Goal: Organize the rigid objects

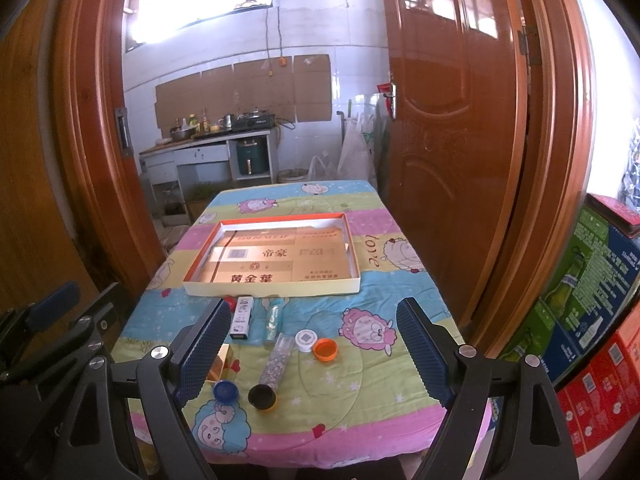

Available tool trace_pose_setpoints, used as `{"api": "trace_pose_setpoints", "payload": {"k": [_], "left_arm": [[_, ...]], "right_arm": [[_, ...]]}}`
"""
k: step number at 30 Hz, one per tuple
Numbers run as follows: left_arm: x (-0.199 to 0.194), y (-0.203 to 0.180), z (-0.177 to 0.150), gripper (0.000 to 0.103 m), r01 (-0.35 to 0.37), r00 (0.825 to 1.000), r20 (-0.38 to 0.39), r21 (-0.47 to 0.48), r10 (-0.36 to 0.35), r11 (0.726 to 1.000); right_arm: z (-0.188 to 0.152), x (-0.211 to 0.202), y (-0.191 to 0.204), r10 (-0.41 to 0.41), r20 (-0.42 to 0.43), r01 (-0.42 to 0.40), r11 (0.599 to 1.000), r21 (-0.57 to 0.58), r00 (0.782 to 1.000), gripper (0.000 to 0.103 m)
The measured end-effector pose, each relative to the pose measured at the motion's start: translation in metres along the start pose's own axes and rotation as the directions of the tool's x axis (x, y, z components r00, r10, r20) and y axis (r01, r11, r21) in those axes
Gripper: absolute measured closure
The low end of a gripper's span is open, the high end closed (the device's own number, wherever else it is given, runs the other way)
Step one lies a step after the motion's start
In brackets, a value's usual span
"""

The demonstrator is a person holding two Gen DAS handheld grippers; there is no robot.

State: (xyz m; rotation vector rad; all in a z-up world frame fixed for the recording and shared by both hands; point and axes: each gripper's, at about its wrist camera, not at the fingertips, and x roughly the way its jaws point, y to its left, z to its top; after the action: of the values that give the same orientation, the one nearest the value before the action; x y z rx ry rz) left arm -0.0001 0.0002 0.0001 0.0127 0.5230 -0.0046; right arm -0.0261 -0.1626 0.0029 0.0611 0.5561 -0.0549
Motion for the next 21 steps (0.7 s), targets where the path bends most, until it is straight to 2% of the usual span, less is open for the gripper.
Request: {"api": "trace_pose_setpoints", "payload": {"k": [12, 15, 21], "left_arm": [[0.003, -0.01, 0.0, 0.05, -0.008, 1.0, 0.0, 0.008, 0.008, 1.0], [0.0, -0.002, 0.0, 0.05, -0.007, 1.0, 0.004, 0.004, 0.007, 1.0], [-0.008, -0.01, -0.001, 0.05, -0.007, 1.0, 0.003, 0.005, 0.007, 1.0]], "right_arm": [[0.0, 0.0, 0.0, -0.001, -0.001, 0.001, 1.0, 0.001, 1.0, 0.017], [0.0, 0.0, 0.001, -0.001, -0.001, 0.001, 1.0, 0.001, 1.0, 0.017], [-0.001, 0.0, 0.001, -0.001, -0.001, 0.001, 1.0, 0.0, 1.0, 0.017]]}}
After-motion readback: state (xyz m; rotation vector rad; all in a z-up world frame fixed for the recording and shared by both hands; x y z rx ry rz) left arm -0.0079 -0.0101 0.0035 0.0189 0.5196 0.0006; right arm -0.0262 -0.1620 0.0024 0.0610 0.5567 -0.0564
